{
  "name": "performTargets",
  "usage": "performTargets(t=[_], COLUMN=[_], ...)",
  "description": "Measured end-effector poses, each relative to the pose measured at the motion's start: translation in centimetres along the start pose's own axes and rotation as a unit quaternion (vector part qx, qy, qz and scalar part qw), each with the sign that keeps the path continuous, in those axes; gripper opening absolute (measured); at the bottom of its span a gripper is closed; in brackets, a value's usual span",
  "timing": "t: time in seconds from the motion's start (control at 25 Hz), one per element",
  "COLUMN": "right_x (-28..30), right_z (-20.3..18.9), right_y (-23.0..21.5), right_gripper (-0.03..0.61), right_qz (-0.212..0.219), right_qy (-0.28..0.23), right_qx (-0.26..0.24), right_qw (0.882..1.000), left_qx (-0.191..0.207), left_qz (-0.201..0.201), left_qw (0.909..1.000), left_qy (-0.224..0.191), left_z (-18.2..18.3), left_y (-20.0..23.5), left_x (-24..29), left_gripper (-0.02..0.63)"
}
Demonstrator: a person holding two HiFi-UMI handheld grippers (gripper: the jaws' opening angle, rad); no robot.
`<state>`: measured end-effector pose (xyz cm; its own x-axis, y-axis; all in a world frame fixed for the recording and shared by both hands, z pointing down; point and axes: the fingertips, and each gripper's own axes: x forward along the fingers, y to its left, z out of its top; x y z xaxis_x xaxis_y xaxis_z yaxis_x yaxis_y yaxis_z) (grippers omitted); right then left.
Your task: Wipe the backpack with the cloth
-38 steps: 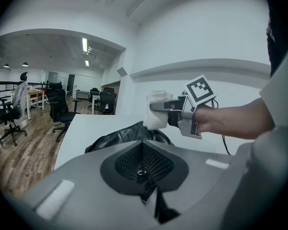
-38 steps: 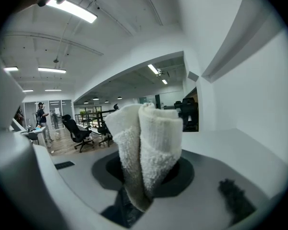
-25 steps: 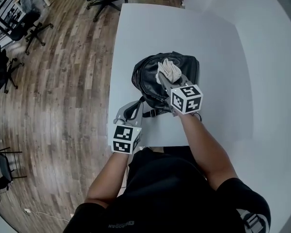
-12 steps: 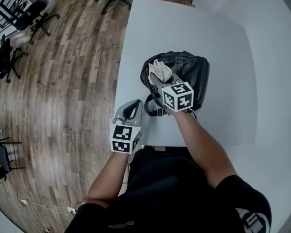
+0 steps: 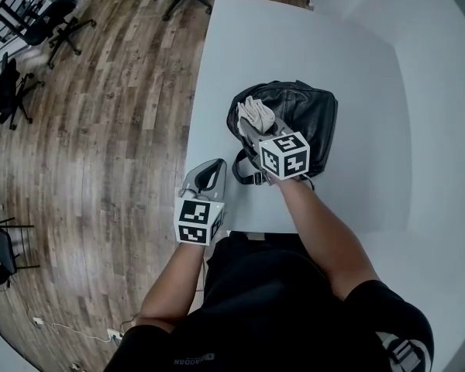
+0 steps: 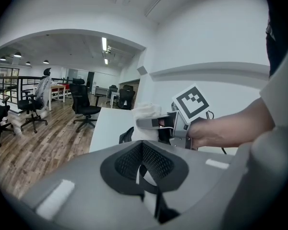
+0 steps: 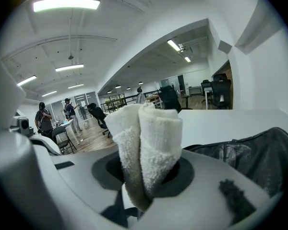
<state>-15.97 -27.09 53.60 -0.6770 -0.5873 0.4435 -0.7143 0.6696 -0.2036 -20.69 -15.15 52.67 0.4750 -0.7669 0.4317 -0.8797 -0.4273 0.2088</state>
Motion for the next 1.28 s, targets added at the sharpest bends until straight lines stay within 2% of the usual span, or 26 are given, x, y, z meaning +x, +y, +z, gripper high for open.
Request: performTargets(t=[0.6,1.28], right_x=[-3.7,-10.4], right_z=[-1.9,-1.8], right_y=[0.2,-0.9], right_gripper=[0.107,0.107], right_qz=[-0.007,-0.044], right_qy=[0.002,-0.020], right_qx=[0.001,-0.015], right_qw=[1.000,0.999], left_qx=[0.012,0.037], left_qz=[-0.019,-0.063], left_qw=[0.9997,0.9973], left_qy=[0.000,-0.004], left_z=[0.0,0.2], left_y=[-2.2,-7.9], left_x=[0.2,0.7], left_gripper=[0.005,0.005])
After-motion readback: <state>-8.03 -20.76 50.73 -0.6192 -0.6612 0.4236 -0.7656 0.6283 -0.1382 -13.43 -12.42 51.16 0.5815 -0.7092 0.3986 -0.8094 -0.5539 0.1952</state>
